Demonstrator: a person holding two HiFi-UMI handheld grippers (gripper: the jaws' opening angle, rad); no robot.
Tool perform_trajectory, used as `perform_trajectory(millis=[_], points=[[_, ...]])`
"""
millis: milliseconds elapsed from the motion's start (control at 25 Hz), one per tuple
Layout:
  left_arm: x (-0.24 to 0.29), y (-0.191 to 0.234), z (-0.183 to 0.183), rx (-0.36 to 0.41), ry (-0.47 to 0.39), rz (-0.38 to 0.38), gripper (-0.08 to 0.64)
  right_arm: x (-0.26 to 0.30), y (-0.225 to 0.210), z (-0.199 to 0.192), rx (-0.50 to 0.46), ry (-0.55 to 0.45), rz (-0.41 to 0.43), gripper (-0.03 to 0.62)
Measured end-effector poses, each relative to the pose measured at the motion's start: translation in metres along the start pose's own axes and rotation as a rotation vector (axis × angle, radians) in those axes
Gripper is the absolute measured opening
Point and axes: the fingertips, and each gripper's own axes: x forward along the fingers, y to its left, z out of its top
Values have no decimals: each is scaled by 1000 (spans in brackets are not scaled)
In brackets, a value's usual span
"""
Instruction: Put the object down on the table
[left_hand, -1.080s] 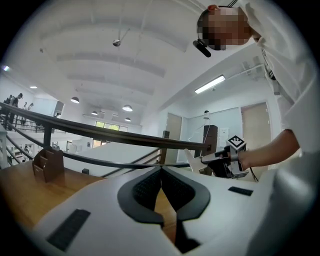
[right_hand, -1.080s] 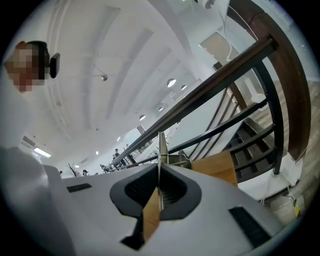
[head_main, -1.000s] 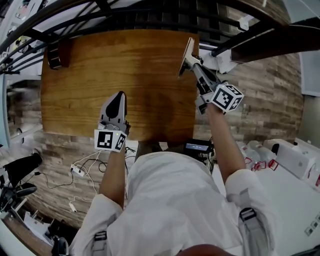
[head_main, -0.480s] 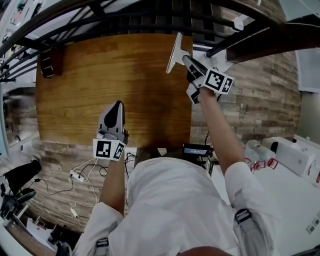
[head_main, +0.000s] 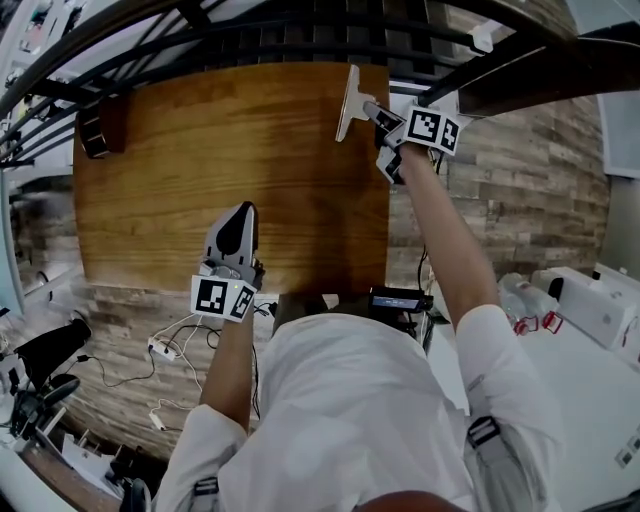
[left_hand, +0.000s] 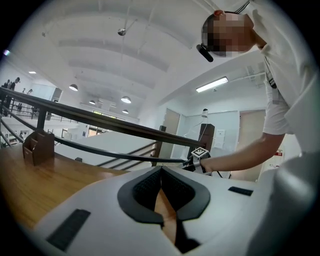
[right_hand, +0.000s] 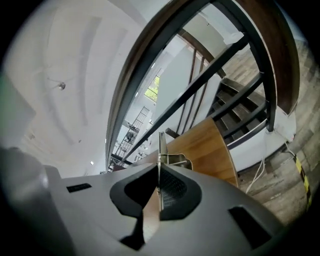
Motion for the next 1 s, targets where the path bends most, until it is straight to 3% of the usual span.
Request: perform_trajectory(millis=[400,760,1000], points=[[3,1,-3,-14,11,-13,18,15,-28,-14,63,94,-47,25],[3,-4,-12,-59,22,-18,18,22,-33,-19,136,113,-46,25],[0,-3,-11,-49,19,1,18,26,-34,-23,155,130,-52,25]])
